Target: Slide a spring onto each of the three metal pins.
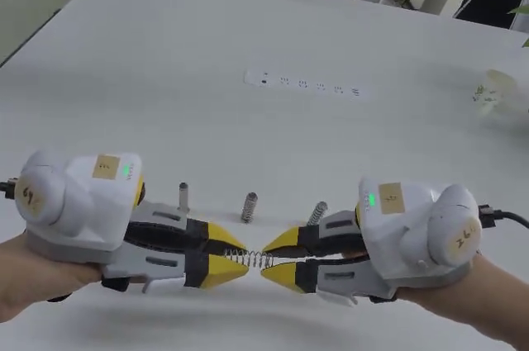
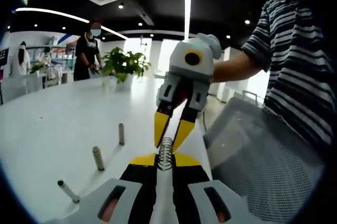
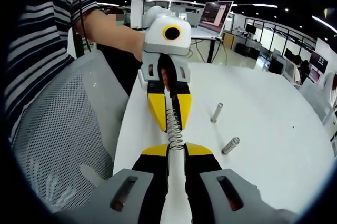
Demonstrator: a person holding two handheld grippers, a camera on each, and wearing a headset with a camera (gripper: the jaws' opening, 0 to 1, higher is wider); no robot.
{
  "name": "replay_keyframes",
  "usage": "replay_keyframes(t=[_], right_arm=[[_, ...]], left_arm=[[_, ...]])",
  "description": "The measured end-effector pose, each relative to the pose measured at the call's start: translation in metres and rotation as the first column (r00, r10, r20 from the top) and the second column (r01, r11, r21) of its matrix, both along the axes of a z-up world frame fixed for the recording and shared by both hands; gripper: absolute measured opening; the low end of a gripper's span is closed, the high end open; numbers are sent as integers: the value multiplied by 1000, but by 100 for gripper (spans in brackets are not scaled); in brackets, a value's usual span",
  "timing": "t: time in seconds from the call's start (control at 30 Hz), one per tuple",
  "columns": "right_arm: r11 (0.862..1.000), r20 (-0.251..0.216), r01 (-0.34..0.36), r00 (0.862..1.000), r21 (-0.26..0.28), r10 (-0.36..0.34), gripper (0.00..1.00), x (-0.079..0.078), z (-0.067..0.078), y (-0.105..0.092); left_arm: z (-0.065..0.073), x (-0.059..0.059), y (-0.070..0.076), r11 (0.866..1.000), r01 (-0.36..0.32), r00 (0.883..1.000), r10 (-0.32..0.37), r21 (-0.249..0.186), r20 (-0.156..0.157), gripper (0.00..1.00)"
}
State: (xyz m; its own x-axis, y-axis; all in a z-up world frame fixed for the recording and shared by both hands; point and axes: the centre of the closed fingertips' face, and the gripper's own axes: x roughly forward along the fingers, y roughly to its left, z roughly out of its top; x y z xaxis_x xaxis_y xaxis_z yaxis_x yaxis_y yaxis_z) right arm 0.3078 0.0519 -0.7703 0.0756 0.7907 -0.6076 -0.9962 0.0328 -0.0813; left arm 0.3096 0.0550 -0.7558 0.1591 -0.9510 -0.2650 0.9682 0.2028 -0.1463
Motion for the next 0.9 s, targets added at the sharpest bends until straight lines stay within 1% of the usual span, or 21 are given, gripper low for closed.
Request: replay_keyframes(t=[0.1,0.2,0.5,0.63,0.73,0.9], right_arm=[[1000,1,-3,1000,4,3,8,-1,2,1],[1000,6,-3,1000,10,3,8,0,7,3],[1000,21,-25,999,17,25,8,0,20,9],[998,20,-41,999,40,40,8,-2,28,15],[996,4,-39,999,77,39,8,-3,35,23],[993,-9,-41,999,113,42,8,-5,41,35]], left_arm=[[0,-1,1,1000,-2,1000,2,2,-3,2],[-2,-1,3,1000,-8,1000,8,14,-6,2],[-5,0,5,999,-14,1000,15,32,-5,2],[-7,0,6,999,-15,1000,15,42,-4,2],[-8,0,6,999,-15,1000,15,50,3,2],[-10,-1,5,998,-9,1000,9,58,7,2]])
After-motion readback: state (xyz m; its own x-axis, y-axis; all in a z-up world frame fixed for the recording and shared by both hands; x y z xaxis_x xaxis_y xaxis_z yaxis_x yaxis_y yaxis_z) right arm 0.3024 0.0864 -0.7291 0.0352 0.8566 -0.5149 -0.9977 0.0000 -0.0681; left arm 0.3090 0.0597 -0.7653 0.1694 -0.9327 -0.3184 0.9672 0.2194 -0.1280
